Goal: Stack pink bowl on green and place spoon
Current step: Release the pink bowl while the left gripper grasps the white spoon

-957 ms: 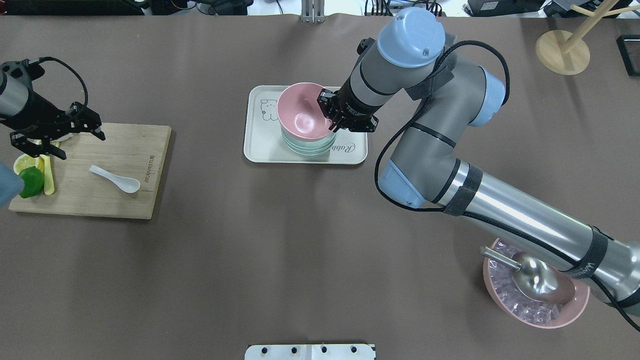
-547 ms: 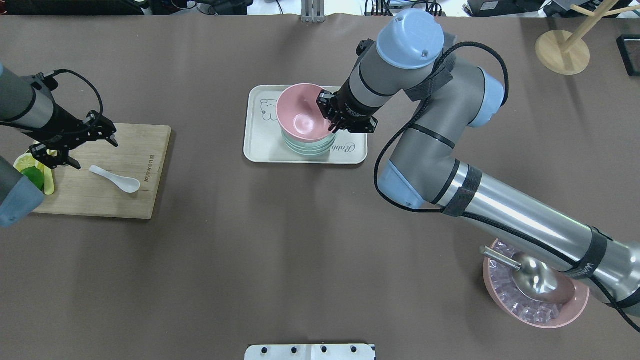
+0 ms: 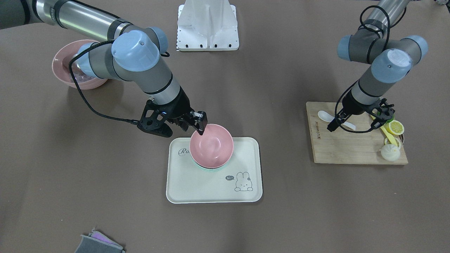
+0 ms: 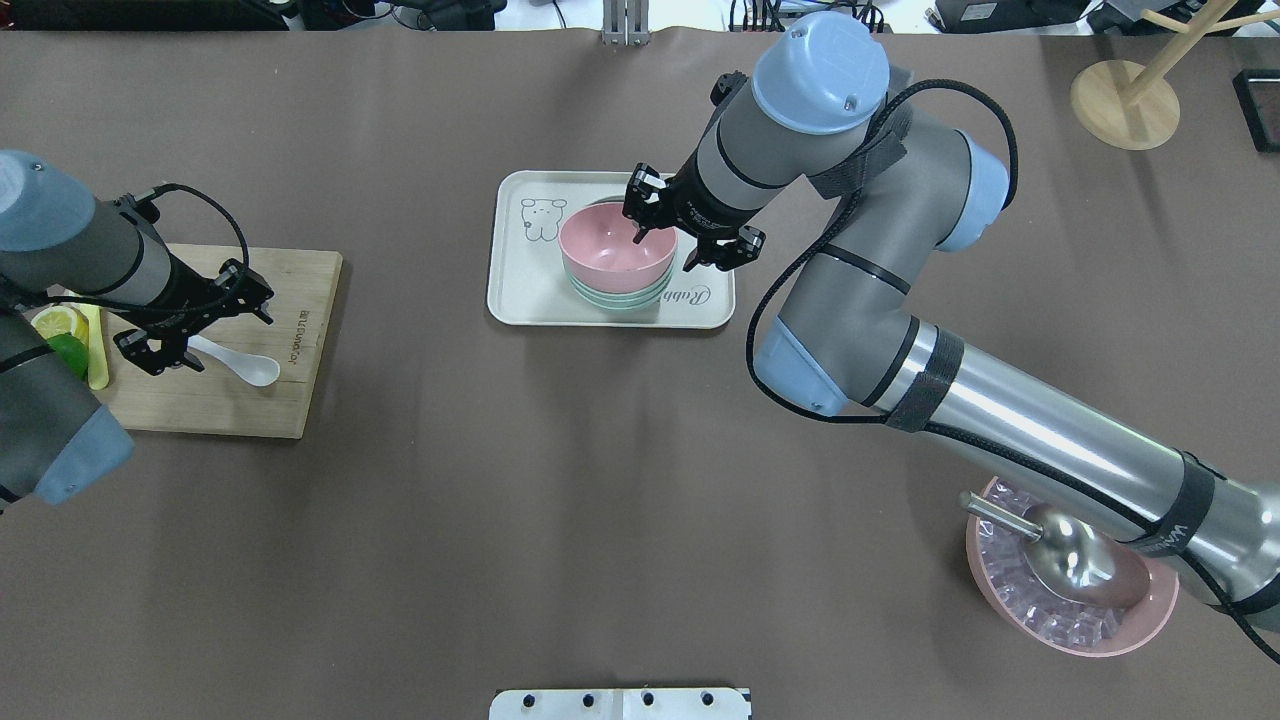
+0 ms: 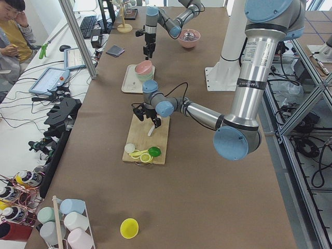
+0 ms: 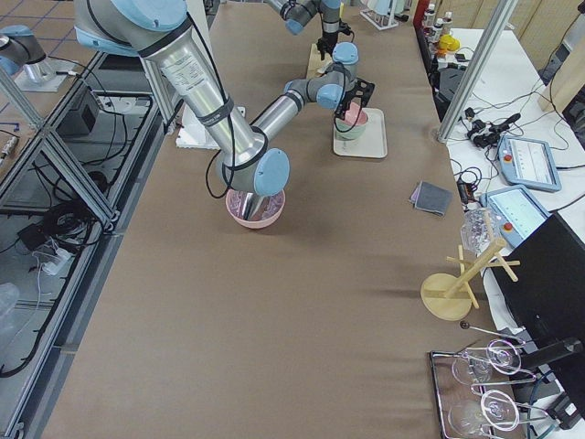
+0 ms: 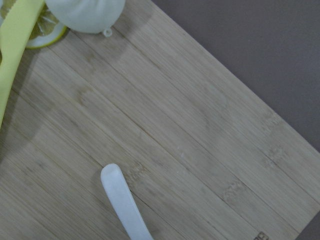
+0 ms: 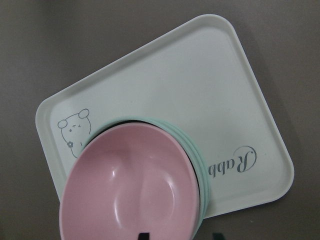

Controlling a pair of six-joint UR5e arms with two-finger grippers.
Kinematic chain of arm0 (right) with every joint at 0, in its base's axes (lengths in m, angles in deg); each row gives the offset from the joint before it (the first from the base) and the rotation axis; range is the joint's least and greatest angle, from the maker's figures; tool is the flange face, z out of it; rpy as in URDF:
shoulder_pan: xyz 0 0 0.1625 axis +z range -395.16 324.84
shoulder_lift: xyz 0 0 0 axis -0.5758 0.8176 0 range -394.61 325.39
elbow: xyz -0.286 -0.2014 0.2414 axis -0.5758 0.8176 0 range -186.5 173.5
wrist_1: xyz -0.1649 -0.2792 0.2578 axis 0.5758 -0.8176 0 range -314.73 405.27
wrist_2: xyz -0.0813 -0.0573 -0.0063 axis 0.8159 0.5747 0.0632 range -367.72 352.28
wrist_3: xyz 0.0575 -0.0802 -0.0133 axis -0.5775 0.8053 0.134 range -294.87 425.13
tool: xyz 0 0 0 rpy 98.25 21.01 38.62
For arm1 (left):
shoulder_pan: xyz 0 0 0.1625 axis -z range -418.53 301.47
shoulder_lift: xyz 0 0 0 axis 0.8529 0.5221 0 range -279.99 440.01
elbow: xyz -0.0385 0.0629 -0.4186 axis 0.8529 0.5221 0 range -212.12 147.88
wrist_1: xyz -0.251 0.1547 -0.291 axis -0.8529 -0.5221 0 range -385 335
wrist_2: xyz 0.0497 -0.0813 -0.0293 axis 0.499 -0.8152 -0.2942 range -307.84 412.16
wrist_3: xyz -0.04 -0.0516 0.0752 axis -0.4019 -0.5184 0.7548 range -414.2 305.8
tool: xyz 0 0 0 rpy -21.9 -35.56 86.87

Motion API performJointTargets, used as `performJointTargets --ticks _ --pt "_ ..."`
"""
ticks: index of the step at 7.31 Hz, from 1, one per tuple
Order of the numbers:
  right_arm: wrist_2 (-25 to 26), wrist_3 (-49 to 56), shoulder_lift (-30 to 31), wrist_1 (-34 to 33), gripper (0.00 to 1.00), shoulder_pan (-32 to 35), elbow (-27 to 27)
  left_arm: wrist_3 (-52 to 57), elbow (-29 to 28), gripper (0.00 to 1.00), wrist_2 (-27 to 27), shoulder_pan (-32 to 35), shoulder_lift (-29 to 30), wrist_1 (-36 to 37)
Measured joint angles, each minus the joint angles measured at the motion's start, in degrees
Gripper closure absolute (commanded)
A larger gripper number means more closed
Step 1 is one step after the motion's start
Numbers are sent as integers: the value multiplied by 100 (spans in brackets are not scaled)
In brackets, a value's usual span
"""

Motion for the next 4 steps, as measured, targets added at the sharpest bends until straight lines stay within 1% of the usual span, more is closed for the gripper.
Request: performJointTargets --ticks 1,2,3,4 --pt "-12 -21 1 0 0 51 -54 -13 -10 36 33 -25 -17 -3" --pt "-30 -53 13 -2 0 104 -113 -20 -18 39 43 -33 -59 -6" --pt "-35 -95 26 -4 0 128 -140 -31 -13 46 47 -35 -119 -7" --pt "-36 -123 36 -7 0 141 -147 -42 -2 74 48 -40 -176 -8"
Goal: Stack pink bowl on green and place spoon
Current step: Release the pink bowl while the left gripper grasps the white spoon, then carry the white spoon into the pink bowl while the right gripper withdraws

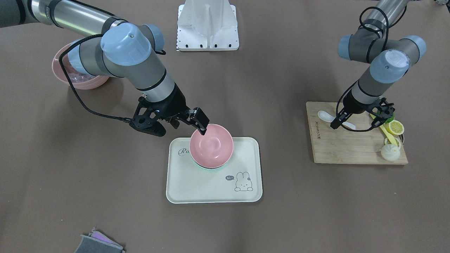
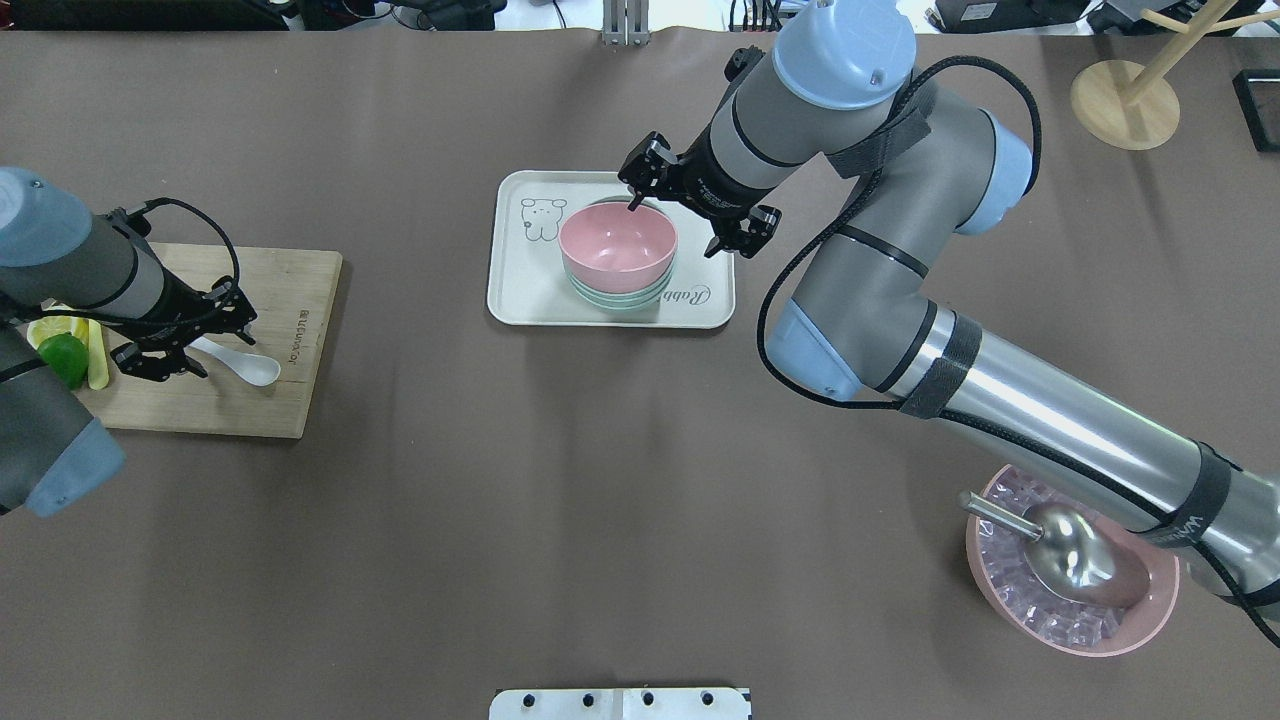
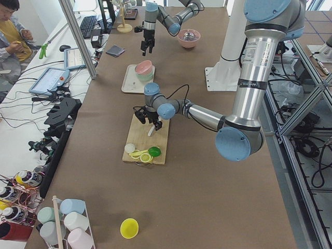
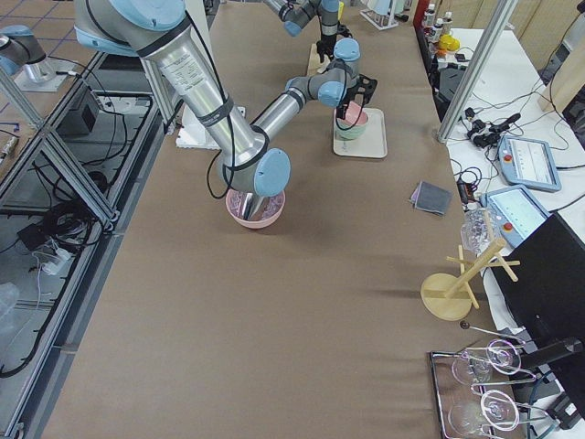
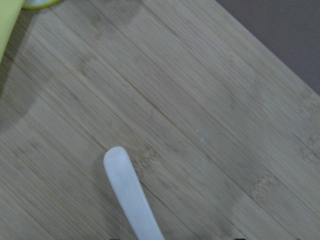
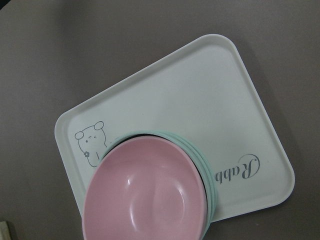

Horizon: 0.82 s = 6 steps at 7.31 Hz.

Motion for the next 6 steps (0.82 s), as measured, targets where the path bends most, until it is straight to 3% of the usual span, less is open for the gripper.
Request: performJointTargets --ticks 1,6 --pt "-1 -14 10 -2 0 12 -5 -14 0 100 0 -3 -31 0" --pt "-24 -18 97 4 0 89 -116 -68 310 100 -329 17 156 127"
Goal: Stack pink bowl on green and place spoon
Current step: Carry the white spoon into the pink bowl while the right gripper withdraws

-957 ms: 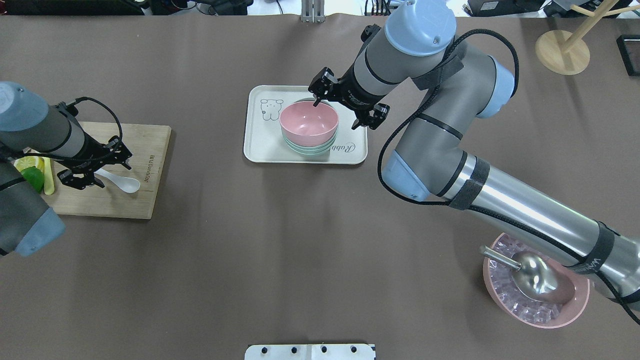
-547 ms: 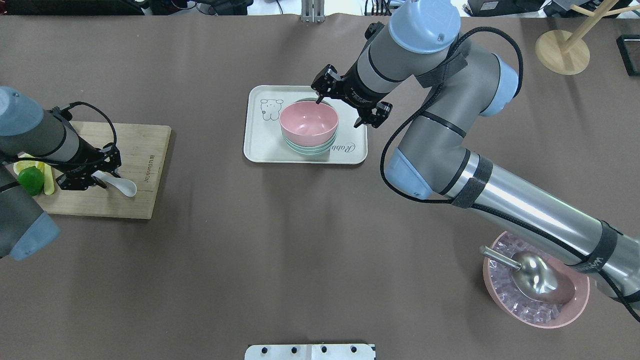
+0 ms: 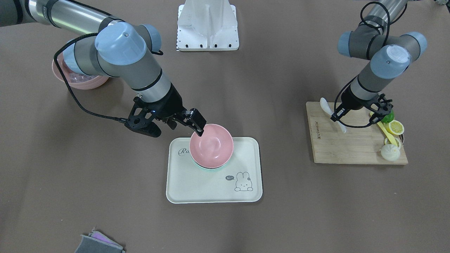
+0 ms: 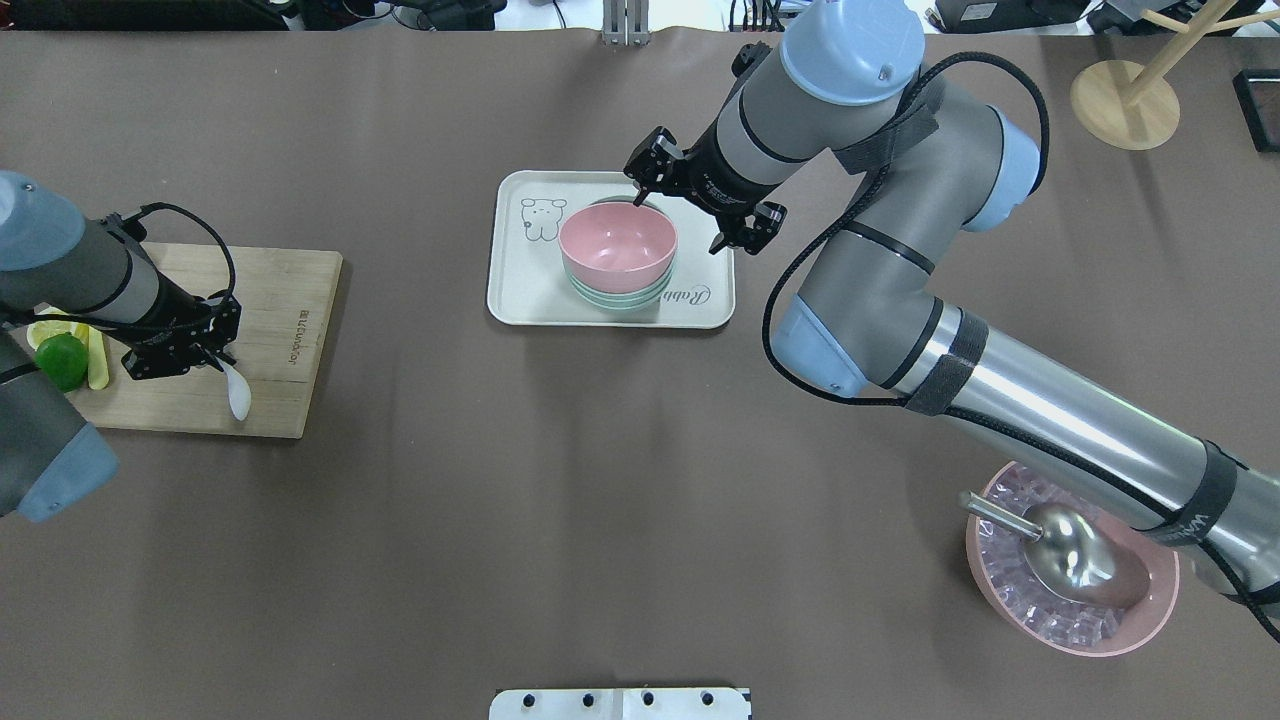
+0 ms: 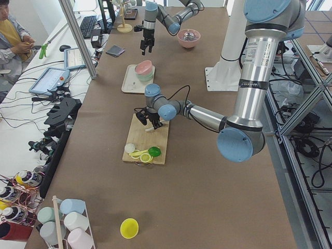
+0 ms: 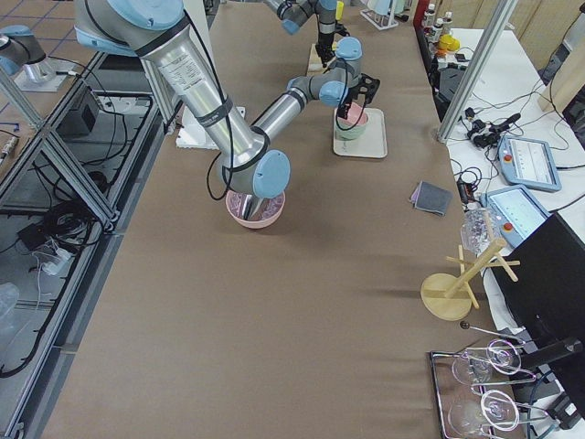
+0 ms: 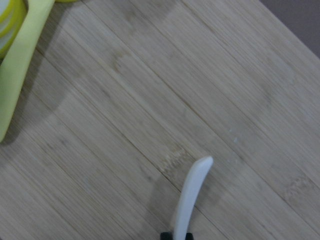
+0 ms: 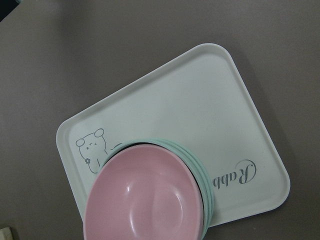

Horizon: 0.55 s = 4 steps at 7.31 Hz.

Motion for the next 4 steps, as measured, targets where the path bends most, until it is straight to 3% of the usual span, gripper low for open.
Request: performJointTargets --ticks 2,4 --pt "-273 225 613 -6 0 267 -523 -99 93 100 -269 11 1264 798" --pt "-1073 1022 1364 -3 0 874 -837 -451 -536 100 -315 -19 2652 1039"
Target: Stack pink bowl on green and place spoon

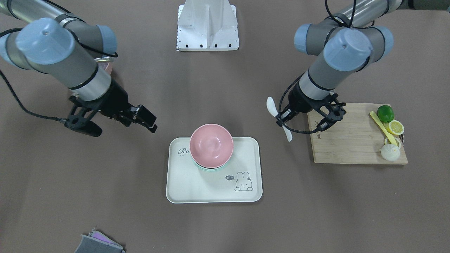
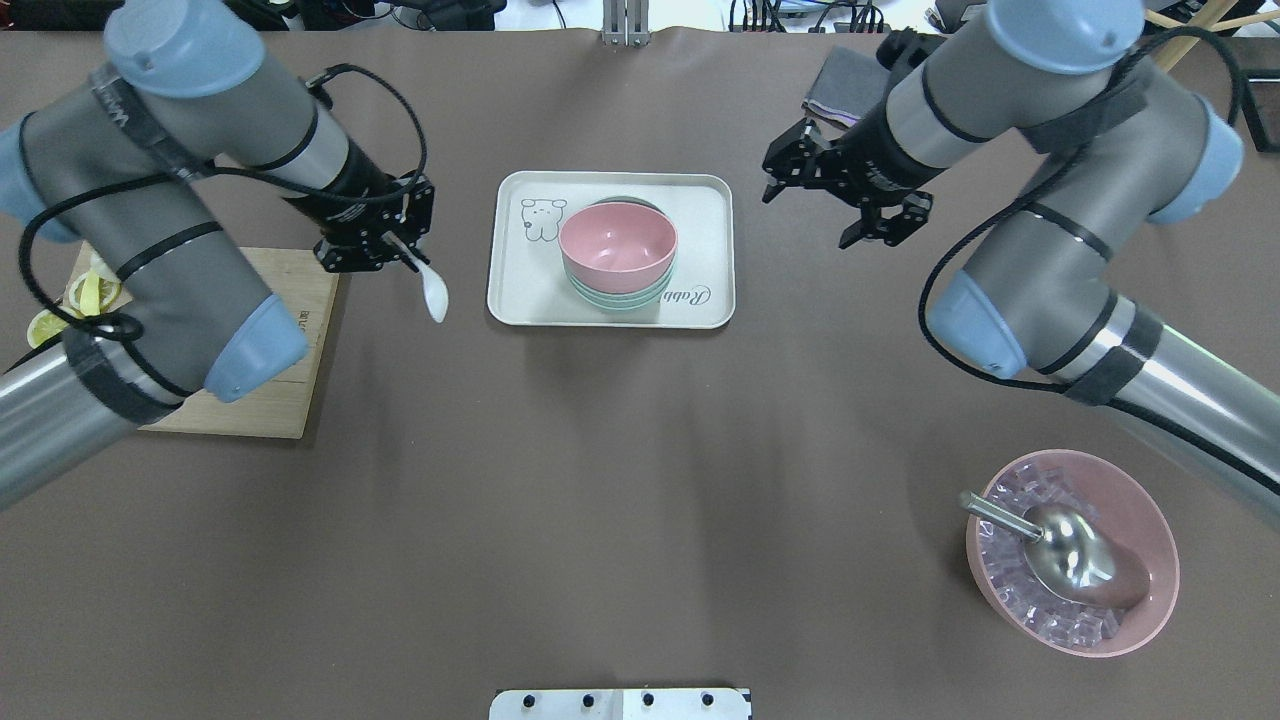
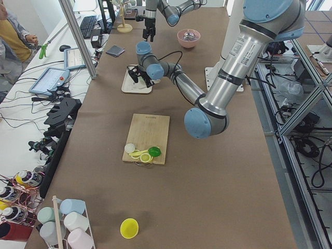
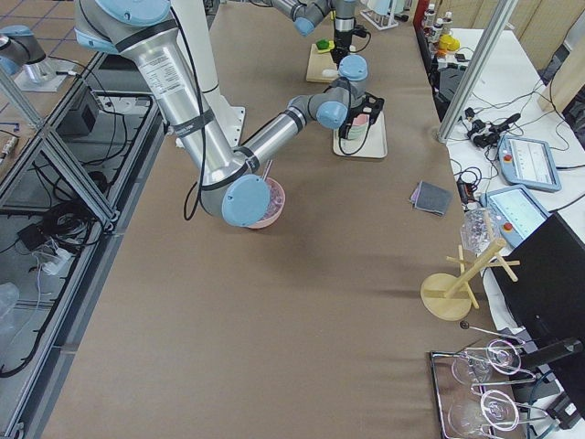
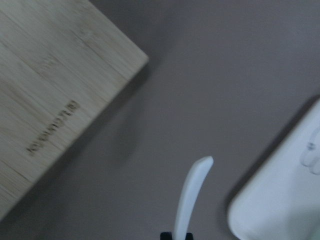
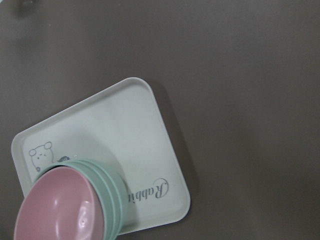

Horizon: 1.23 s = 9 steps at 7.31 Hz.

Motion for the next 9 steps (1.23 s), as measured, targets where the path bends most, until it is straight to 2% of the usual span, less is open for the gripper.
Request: performJointTargets --ticks 1,3,4,5,7,9 --pt "-234 365 273 1 0 214 -65 -168 -567 100 0 -13 645 -166" --pt "-383 677 554 1 0 380 -119 -635 -1448 100 181 -63 1207 -1174" --pt "-399 716 625 1 0 413 -137 -807 -1681 7 444 -168 1289 -1631" --pt "-404 729 659 1 0 435 -144 -885 -1784 2 649 -273 1317 -1925" --pt "-406 735 680 1 0 457 -160 -917 -1767 2 757 -356 1293 -2130" --pt "-448 737 689 -7 0 546 -172 -899 -1271 2 697 -314 933 -2109"
